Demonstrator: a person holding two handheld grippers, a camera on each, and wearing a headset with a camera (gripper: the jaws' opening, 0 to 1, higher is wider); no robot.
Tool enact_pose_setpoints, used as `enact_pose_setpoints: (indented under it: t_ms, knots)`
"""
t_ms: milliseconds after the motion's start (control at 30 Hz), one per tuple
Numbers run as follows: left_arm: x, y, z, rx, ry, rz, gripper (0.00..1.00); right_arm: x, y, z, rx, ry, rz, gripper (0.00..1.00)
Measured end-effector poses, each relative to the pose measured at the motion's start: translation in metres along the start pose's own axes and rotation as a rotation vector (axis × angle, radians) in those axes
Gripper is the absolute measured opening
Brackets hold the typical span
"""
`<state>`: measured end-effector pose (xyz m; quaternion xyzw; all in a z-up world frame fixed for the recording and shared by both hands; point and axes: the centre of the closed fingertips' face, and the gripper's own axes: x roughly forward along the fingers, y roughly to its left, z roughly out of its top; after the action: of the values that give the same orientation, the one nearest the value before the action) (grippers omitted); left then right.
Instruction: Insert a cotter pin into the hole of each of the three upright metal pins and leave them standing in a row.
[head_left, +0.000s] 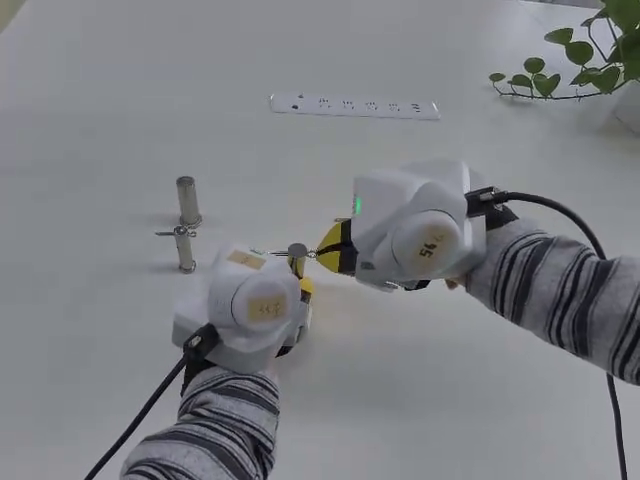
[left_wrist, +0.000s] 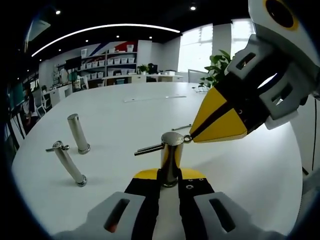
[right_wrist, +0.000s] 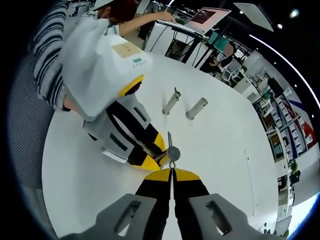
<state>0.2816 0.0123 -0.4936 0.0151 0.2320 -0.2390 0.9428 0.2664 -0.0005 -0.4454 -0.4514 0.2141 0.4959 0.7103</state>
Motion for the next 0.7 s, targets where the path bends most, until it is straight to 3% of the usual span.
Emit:
enact_pose_setpoints:
  t_ms: [233, 400, 533, 700]
  knots:
    - [0.000, 0.000, 0.000, 0.003, 0.001, 0.001, 0.10, 0.000, 0.000, 0.000, 0.029, -0.014, 0.002, 0.00]
    - [0.000, 0.001, -0.002, 0.009, 0.025, -0.010, 0.12, 0.001, -0.001, 0.002, 0.049, -0.025, 0.005, 0.10]
    - [-0.003, 0.003, -0.004, 0.026, 0.033, -0.020, 0.22, 0.004, -0.002, 0.007, 0.163, -0.066, 0.019, 0.12]
    - [-0.011, -0.002, 0.003, 0.064, 0.016, -0.064, 0.33, 0.007, -0.003, 0.013, 0.290, -0.116, 0.058, 0.14]
